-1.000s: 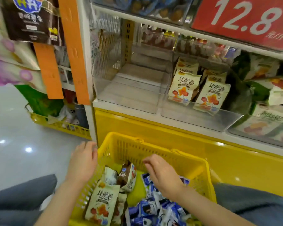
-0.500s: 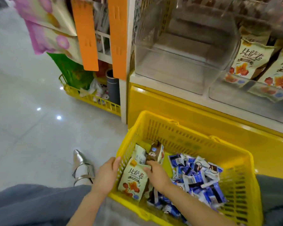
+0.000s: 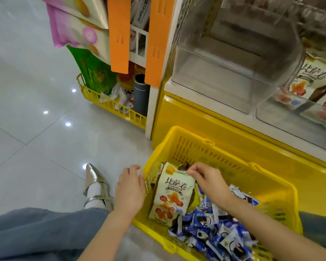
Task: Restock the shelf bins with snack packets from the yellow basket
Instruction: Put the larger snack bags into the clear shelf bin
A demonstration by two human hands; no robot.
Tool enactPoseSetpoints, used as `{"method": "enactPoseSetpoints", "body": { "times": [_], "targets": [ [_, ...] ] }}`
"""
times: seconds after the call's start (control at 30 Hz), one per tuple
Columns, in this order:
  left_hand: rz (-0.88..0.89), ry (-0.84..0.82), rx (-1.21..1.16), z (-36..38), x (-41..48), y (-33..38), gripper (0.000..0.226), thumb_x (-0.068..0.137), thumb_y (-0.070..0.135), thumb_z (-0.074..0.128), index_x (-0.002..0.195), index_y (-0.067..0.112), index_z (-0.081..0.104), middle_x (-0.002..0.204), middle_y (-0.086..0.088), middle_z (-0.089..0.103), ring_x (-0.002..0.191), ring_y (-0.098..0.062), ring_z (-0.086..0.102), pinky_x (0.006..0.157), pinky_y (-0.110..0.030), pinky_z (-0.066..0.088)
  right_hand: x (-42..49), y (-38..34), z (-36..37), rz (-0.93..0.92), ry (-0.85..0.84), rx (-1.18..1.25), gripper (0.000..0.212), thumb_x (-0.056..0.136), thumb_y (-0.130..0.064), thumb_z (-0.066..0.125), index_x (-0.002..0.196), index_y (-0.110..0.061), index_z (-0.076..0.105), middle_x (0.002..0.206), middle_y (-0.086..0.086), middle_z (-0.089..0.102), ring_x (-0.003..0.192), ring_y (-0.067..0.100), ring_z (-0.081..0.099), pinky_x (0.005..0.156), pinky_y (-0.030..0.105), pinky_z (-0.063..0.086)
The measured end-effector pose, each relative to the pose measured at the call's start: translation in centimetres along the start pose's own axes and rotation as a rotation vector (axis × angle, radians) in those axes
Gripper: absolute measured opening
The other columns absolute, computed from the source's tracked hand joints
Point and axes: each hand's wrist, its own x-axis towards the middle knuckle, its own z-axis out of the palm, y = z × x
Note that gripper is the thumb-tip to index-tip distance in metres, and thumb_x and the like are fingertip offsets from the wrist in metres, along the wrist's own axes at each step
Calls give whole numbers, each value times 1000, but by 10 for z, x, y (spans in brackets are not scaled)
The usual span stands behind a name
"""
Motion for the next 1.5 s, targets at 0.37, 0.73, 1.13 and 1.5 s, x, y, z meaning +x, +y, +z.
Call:
{"method": "enactPoseSetpoints", "body": {
  "times": [0.37, 0.73, 1.13, 1.5],
  "targets": [
    [-27, -500, -888, -41, -2, 47, 65, 53, 39, 79, 110, 31, 50, 91, 14, 72, 84, -6, 69, 63, -17, 54, 23, -42, -43, 44, -197, 483, 14, 92, -17, 54, 85, -12, 65, 74, -3, 73, 70, 7, 68, 58, 15, 52],
    [-146, -197, -793, -44, 10, 33, 43, 66, 29, 81, 98, 33, 51, 89, 10, 68, 71, -5, 69, 55, -20, 55, 11, 61, 48, 409, -220, 344, 19, 94, -18, 54, 110, -9, 58, 119, 7, 62, 109, 17, 59, 87, 20, 46],
    [-208, -186, -783, -38, 10, 31, 46, 61, 34, 81, 95, 39, 50, 90, 8, 70, 78, -10, 71, 55, -22, 55, -18, 85, 118, 399, -219, -30, 24, 85, -32, 67, 101, -17, 59, 112, 4, 59, 94, 18, 57, 76, 28, 46],
    [-130, -126, -717, -47, -4, 51, 51, 68, 30, 80, 108, 29, 48, 97, 3, 68, 82, -13, 69, 56, -21, 55, -23, 72, 37, 151, -126, -134, 17, 94, -32, 54, 102, -20, 45, 68, -9, 52, 55, 8, 48, 45, 19, 34]
  ]
}}
